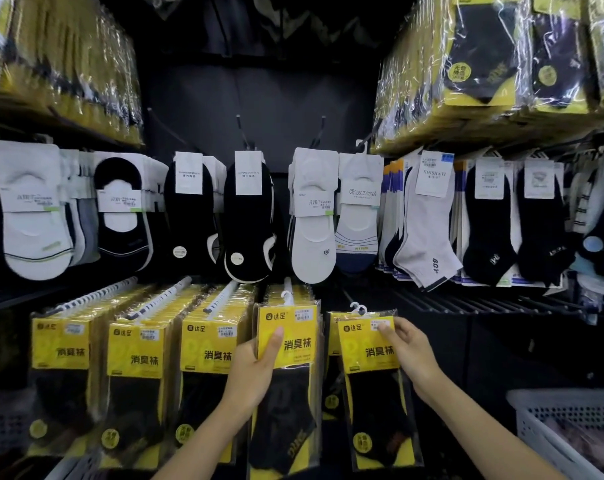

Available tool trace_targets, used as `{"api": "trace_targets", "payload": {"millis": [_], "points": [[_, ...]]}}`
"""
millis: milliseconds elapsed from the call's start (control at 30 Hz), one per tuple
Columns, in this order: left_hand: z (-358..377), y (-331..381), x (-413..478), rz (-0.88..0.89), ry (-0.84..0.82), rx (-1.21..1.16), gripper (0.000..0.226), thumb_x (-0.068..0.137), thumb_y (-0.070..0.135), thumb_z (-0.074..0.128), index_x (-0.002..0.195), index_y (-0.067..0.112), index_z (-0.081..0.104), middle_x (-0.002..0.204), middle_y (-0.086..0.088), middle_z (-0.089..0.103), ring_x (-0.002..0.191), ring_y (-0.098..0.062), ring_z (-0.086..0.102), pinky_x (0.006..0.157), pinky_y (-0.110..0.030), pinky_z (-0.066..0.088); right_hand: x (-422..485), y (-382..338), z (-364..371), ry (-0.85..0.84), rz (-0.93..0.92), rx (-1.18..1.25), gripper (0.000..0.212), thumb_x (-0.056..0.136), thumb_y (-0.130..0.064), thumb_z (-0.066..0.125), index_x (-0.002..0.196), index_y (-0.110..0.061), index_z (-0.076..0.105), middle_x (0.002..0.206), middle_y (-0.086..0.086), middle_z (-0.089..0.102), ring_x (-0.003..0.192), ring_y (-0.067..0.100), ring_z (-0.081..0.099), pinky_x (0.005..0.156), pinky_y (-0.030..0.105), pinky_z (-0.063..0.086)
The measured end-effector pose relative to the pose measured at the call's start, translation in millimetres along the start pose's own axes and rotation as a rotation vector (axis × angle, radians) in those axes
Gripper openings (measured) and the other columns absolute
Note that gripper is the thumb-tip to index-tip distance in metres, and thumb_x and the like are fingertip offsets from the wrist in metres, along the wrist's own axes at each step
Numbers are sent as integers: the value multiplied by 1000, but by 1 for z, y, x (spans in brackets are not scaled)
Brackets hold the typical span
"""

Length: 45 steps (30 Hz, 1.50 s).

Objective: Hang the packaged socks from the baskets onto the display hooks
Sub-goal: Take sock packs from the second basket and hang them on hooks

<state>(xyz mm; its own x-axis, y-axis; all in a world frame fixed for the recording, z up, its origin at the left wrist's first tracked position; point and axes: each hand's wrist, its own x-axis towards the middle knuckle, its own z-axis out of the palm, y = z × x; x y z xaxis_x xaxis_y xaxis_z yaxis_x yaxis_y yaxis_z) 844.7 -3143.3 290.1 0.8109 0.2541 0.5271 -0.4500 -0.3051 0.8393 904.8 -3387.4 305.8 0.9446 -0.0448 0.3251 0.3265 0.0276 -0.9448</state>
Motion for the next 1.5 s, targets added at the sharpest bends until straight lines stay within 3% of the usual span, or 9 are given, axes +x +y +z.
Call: {"api": "trace_targets", "payload": {"millis": [300,467,633,767,900,1033,1167,1400,1500], "points": [[12,1,-4,-64,-31,-21,39,87,54,48,73,20,64,51,14,57,51,5,54,50,-5,39,15,29,4,222,137,-9,18,81,-23,74,88,-11,63,89,9,69,80,18,66,66,25,51],[21,-2,-9,-92,-54,-31,52,81,61,46,72,11,57,54,10,48,54,-3,48,57,-13,40,0,46,-5,376,203,-39,15,84,-19,70,92,-11,61,104,14,65,95,24,62,90,40,52],[47,-2,-17,-119,-117,-45,46,79,61,48,57,21,39,37,12,35,35,-2,35,42,-10,29,-31,28,5,43,133,78,26,93,-35,54,99,-13,67,96,4,72,91,18,68,77,27,54],[75,1,-25,-108,-242,-89,31,81,55,51,87,28,66,61,24,65,61,12,60,55,-3,41,-48,21,13,-147,124,120,23,92,-30,57,106,-14,68,99,2,75,92,15,71,71,22,56],[91,5,-30,-110,-304,-114,36,77,59,53,94,30,65,83,14,73,78,8,65,65,-8,47,-48,25,3,14,84,119,18,92,-25,59,100,-12,70,90,1,76,82,13,72,62,17,54],[95,5,-28,-190,-351,-57,25,87,54,53,106,39,50,92,24,59,80,17,57,59,-3,43,-34,26,-12,157,52,99,15,92,-21,60,95,-10,68,88,5,75,78,16,71,67,24,55],[95,3,-25,-239,-394,-49,48,90,54,49,133,37,40,100,26,55,88,15,51,64,-6,40,-19,24,-15,153,13,55,14,92,-23,59,96,-12,67,88,3,74,80,15,70,65,23,54],[92,-11,-18,-299,-301,-44,51,91,46,54,138,33,37,103,25,55,85,13,54,56,-5,41,-3,23,5,76,12,10,14,92,-19,59,98,-8,66,96,11,72,90,26,69,82,43,56],[95,-15,-16,-306,-301,-33,58,92,44,55,143,30,30,115,23,50,89,10,53,61,-9,41,2,30,11,121,54,29,17,91,-19,61,100,-6,66,95,12,72,88,25,69,78,39,56]]}}
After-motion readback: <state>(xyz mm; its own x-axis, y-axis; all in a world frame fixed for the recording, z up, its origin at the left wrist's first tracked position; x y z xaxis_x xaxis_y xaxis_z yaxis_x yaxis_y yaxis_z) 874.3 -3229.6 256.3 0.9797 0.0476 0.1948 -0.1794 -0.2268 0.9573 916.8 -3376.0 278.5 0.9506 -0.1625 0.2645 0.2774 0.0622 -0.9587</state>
